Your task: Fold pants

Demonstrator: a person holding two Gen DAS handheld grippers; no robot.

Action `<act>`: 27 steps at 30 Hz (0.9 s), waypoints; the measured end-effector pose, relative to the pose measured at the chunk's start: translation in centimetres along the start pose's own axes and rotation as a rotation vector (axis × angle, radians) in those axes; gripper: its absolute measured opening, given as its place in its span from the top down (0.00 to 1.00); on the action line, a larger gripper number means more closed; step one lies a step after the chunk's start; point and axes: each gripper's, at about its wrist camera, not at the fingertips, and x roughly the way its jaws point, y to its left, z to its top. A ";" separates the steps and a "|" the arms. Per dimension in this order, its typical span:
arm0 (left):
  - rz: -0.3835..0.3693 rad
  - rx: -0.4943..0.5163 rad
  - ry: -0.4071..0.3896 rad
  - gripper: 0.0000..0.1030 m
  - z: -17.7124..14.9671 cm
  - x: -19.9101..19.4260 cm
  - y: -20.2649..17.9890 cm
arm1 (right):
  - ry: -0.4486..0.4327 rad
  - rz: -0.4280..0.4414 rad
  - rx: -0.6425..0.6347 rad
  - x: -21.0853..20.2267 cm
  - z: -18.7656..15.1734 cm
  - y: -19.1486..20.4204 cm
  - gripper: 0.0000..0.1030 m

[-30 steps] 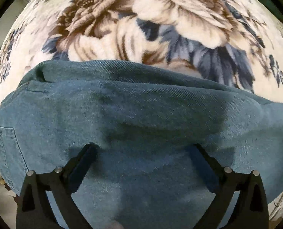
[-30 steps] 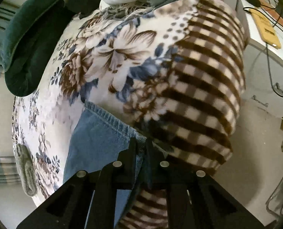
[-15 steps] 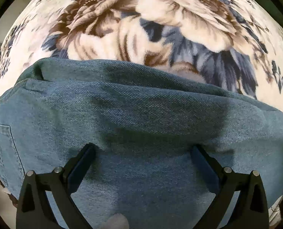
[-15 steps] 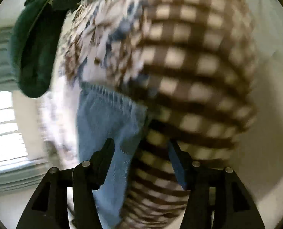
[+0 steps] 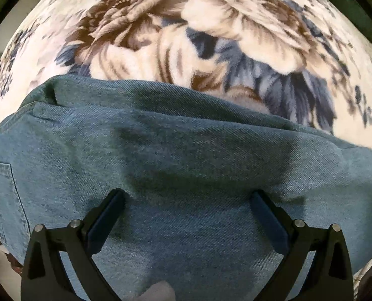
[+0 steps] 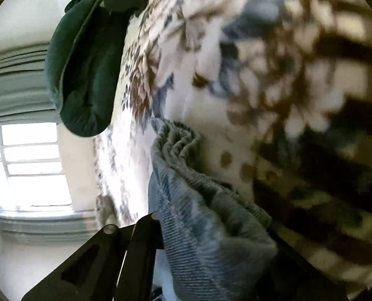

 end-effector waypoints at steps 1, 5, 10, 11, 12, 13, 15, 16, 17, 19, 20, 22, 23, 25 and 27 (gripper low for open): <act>-0.016 -0.008 0.003 0.00 0.1 -0.3 0.3 | -0.012 -0.016 -0.018 -0.5 -0.4 0.7 0.94; -0.113 -0.072 -0.019 0.00 0.1 -3.3 2.4 | -0.032 -0.035 -0.153 -3.2 -3.2 5.7 0.94; -0.162 -0.099 -0.084 0.00 -0.9 -7.9 6.2 | -0.018 -0.027 -0.398 -5.6 -9.8 15.3 0.94; -0.167 -0.100 -0.096 0.00 -1.3 -8.8 7.1 | -0.011 -0.025 -0.426 -5.5 -10.9 17.3 0.94; -0.169 -0.101 -0.108 0.00 -1.7 -9.6 8.0 | 0.001 -0.024 -0.466 -6.0 -12.9 18.9 0.94; -0.165 -0.102 -0.115 0.00 -2.2 -10.3 8.9 | 0.013 -0.023 -0.498 -5.9 -14.8 20.4 0.94; -0.157 -0.107 -0.123 0.00 -3.4 -11.2 11.1 | 0.042 -0.030 -0.550 -5.0 -18.3 23.4 0.94; -0.149 -0.115 -0.123 0.00 -3.7 -11.6 12.0 | 0.064 -0.036 -0.578 -4.3 -20.8 24.6 0.94; -0.144 -0.133 -0.126 0.00 -4.3 -12.0 13.7 | 0.083 -0.037 -0.599 -3.5 -22.7 25.5 0.94; -0.153 -0.163 -0.122 0.00 -5.2 -12.2 16.4 | 0.139 -0.054 -0.673 -0.8 -28.1 26.8 0.94; -0.153 -0.177 -0.120 0.00 -5.8 -12.2 17.8 | 0.157 -0.058 -0.687 0.0 -29.5 26.9 0.94; -0.145 -0.196 -0.115 0.00 -6.5 -12.0 20.0 | 0.219 -0.086 -0.737 3.6 -34.8 26.5 0.94; -0.137 -0.202 -0.112 0.00 -6.9 -11.8 20.9 | 0.238 -0.095 -0.746 4.5 -36.3 26.3 0.94; -0.120 -0.220 -0.102 0.00 -7.9 -11.2 22.9 | 0.295 -0.141 -0.797 8.0 -40.4 24.8 0.94; -0.113 -0.249 -0.084 0.00 -9.0 -10.5 25.2 | 0.360 -0.200 -0.859 11.5 -44.7 22.9 0.94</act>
